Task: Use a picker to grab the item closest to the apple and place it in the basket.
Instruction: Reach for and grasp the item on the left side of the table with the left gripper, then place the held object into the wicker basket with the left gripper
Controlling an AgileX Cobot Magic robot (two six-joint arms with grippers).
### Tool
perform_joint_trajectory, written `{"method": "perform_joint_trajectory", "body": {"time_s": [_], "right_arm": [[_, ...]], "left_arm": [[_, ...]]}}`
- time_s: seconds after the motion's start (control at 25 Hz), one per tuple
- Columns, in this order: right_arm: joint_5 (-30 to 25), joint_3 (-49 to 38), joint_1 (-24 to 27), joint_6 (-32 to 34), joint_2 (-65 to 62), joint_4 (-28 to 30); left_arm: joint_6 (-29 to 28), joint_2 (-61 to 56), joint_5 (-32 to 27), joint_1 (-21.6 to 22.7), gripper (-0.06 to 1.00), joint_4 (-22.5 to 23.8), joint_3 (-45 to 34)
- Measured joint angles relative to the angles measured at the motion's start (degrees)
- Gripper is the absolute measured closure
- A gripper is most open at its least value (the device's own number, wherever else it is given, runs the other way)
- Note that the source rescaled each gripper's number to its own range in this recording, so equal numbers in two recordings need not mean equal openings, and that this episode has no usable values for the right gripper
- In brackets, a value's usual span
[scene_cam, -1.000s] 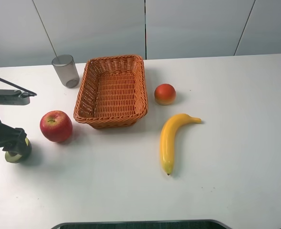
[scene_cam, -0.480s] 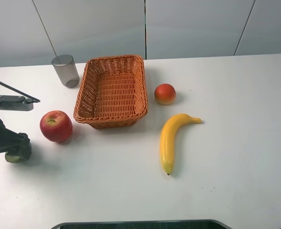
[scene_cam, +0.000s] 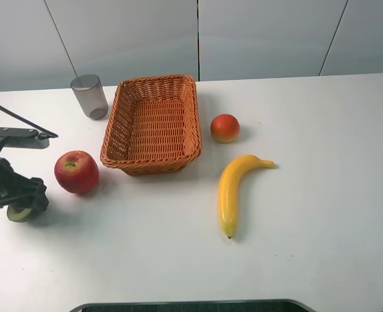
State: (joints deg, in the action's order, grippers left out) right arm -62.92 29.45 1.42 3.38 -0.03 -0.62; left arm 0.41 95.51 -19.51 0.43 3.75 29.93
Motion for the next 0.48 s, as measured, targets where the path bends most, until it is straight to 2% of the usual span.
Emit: {"method": "perform_joint_trajectory", "body": {"time_s": [0.4,0.44,0.48], "right_arm": [[0.0,0.0,0.0,0.0,0.0,0.0],[0.0,0.0,0.0,0.0,0.0,0.0],[0.0,0.0,0.0,0.0,0.0,0.0]], "left_arm": [[-0.4,4.5,2.5,0.0,-0.03,-0.8,0.1],[-0.4,4.5,2.6,0.0,0.0,-0.8,0.1],[-0.4,4.5,2.6,0.0,0.16,-0.9,0.1]]}}
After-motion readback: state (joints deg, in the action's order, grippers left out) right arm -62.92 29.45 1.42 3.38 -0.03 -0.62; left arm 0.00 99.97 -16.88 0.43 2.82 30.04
